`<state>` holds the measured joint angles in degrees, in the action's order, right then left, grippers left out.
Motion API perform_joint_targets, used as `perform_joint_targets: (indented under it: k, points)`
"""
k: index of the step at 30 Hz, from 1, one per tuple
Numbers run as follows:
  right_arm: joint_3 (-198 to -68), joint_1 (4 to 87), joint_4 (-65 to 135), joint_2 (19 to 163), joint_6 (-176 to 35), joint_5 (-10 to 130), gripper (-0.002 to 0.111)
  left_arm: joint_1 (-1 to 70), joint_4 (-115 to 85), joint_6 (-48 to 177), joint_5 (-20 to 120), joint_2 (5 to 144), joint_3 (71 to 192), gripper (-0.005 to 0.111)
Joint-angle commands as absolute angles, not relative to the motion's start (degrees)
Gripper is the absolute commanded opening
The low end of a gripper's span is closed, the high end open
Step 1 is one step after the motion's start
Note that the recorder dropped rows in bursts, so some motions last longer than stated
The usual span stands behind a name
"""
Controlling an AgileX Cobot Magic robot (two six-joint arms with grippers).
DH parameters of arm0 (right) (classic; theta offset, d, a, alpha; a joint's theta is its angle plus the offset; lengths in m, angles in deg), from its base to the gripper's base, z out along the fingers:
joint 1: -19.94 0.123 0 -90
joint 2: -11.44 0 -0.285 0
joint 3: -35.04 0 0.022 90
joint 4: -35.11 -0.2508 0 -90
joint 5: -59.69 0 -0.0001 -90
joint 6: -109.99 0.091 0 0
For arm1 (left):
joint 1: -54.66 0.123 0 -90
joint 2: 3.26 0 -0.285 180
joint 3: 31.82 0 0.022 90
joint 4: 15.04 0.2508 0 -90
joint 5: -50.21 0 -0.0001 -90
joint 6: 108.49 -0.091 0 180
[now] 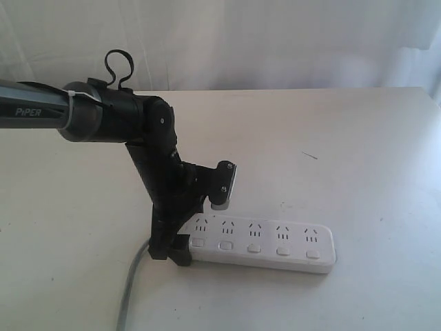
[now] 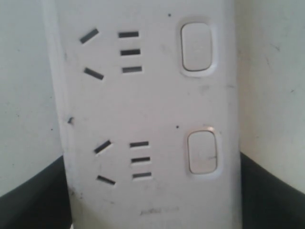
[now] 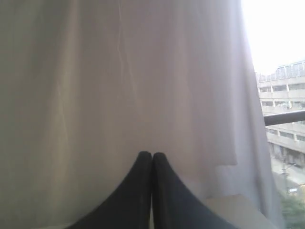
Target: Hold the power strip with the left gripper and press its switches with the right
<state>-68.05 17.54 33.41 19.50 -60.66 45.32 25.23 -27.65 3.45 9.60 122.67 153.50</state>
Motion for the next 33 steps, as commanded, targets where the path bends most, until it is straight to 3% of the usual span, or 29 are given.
perform_joint_targets:
  k: [1,6,14,22,26,29,33]
  points:
    - [-67.7,17.6,33.2,19.2,-45.1,41.8,0.0,24.9,-27.7,3.2,7.4,123.9,152.1,0.0]
    - [-67.7,17.6,33.2,19.2,-30.0,41.6,0.0,24.9,-27.7,3.2,7.4,123.9,152.1,0.0]
    - [-67.7,17.6,33.2,19.2,-28.6,40.9,0.0,24.9,-27.7,2.4,7.6,123.9,152.1,0.0]
    - [-70.3,17.6,37.3,19.2,-26.0,23.7,0.0,24.9,-27.7,2.4,7.2,123.9,152.1,0.0]
    - [-84.0,17.6,75.1,22.8,-9.5,32.6,0.0,24.9,-27.8,2.4,7.0,123.9,152.1,0.0]
    - [-94.9,17.6,109.4,31.6,12.5,26.8,0.0,24.9,-27.8,2.4,7.7,123.9,152.1,0.0]
    - [-106.0,17.6,134.6,45.5,32.9,14.3,0.0,24.9,-27.8,2.4,7.3,123.9,152.1,0.0]
